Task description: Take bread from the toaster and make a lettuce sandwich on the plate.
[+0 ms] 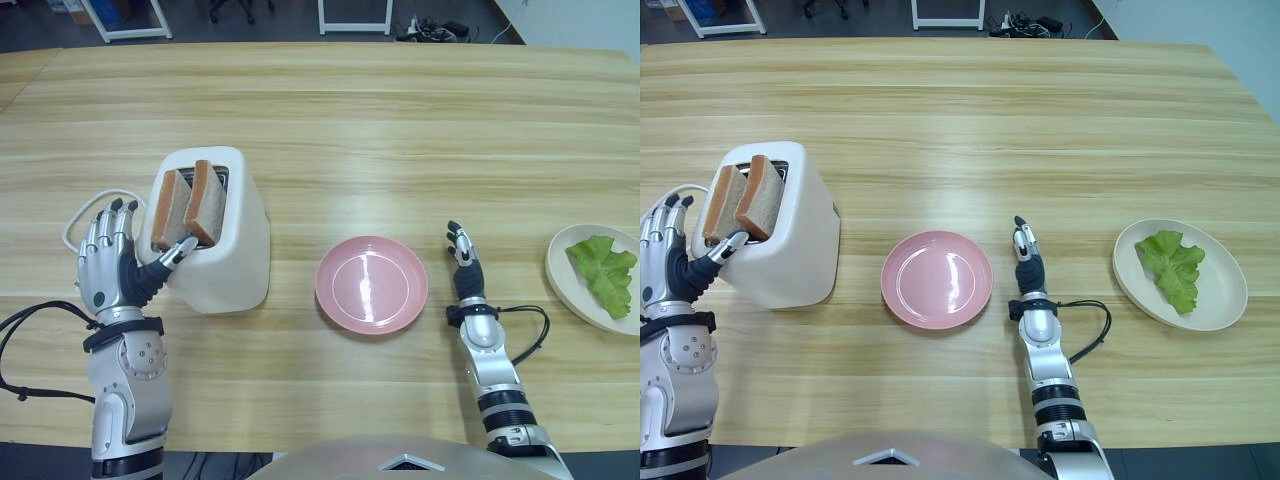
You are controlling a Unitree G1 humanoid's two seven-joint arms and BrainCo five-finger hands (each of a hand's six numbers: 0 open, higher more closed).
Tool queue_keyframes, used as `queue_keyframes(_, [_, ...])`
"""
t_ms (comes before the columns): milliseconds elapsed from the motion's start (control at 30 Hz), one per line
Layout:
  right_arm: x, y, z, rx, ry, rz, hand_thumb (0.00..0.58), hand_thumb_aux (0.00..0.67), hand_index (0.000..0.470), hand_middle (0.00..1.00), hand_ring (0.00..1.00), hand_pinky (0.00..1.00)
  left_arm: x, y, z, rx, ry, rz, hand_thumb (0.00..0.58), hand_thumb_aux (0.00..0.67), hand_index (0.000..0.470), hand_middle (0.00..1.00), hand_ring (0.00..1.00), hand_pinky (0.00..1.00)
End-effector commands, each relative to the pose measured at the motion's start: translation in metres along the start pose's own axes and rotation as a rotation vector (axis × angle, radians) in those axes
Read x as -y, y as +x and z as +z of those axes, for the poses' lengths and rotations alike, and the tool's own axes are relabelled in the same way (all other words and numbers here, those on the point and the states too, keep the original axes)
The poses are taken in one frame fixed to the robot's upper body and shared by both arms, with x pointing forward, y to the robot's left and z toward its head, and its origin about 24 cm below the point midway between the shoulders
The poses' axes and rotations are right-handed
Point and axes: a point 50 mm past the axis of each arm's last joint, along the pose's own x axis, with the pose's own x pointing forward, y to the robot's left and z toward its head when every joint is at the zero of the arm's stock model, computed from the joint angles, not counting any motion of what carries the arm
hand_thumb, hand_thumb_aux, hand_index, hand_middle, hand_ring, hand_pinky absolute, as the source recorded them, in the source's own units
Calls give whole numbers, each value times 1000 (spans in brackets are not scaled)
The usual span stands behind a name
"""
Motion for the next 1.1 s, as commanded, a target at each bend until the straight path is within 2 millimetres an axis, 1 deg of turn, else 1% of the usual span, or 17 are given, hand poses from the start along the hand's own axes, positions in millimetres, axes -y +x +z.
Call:
queue_keyframes(33, [1,-1,-3,-20,-6,-1,0,0,0,0,0,0,5,-4,2,23,12,-36,387,284,199,0,0,0])
queue_keyframes(67, [1,-1,-3,-21,-6,-1,0,0,0,0,0,0,5,-4,4,34,10,-30,449,352,247,0,0,0])
queue_keyframes(200, [1,-1,-3,-22,-4,-4,0,0,0,0,0,0,1,-2,8,73,23,16,521,457,321,0,0,0])
queue_keyframes(300, [1,-1,-4,-22,-2,-6,0,0,0,0,0,0,-2,0,10,100,43,54,579,646,453,0,0,0])
queue_keyframes(533, [1,0,-4,-28,2,-14,0,0,0,0,0,0,3,-2,8,53,-50,-31,580,670,470,0,0,0])
queue_keyframes(567, [2,0,-4,-28,2,-16,0,0,0,0,0,0,5,-3,7,32,-63,-52,572,594,417,0,0,0])
queue_keyframes(600, [2,0,-5,-29,2,-17,0,0,0,0,0,0,7,-3,5,13,-65,-63,511,439,308,0,0,0])
queue_keyframes(633, [3,0,-5,-29,2,-19,0,0,0,0,0,0,7,-3,3,-4,-65,-69,454,357,251,0,0,0])
queue_keyframes(733, [4,-1,-5,-31,3,-24,0,0,0,0,0,0,4,-2,0,-37,-54,-56,441,342,240,0,0,0])
queue_keyframes(800, [5,-1,-5,-31,3,-28,0,0,0,0,0,0,1,0,-2,-49,-31,-49,328,229,160,0,0,0])
queue_keyframes(833, [5,-1,-6,-31,4,-29,0,0,0,0,0,0,0,1,-3,-52,-17,-49,313,215,151,0,0,0])
queue_keyframes(867, [5,-1,-6,-31,4,-29,0,0,0,0,0,0,-1,1,-4,-54,-2,-49,198,126,88,0,0,0])
queue_keyframes(900, [5,-1,-5,-31,4,-29,0,0,0,0,0,0,-2,1,-4,-55,8,-52,160,100,70,0,0,0])
queue_keyframes(933, [5,0,-5,-32,4,-30,0,0,0,0,0,0,-2,1,-4,-51,23,-63,66,39,28,0,0,0])
queue_keyframes(967, [5,0,-5,-32,5,-30,0,0,0,0,0,0,-2,1,-4,-46,33,-76,18,11,7,0,0,0])
queue_keyframes(1067, [5,-1,-6,-33,5,-32,0,0,0,0,0,0,0,-1,-2,-24,72,-112,0,0,0,0,0,0])
queue_keyframes(1100, [5,-1,-6,-33,6,-32,0,0,0,0,0,0,1,-1,-2,-19,85,-125,40,24,17,0,0,0])
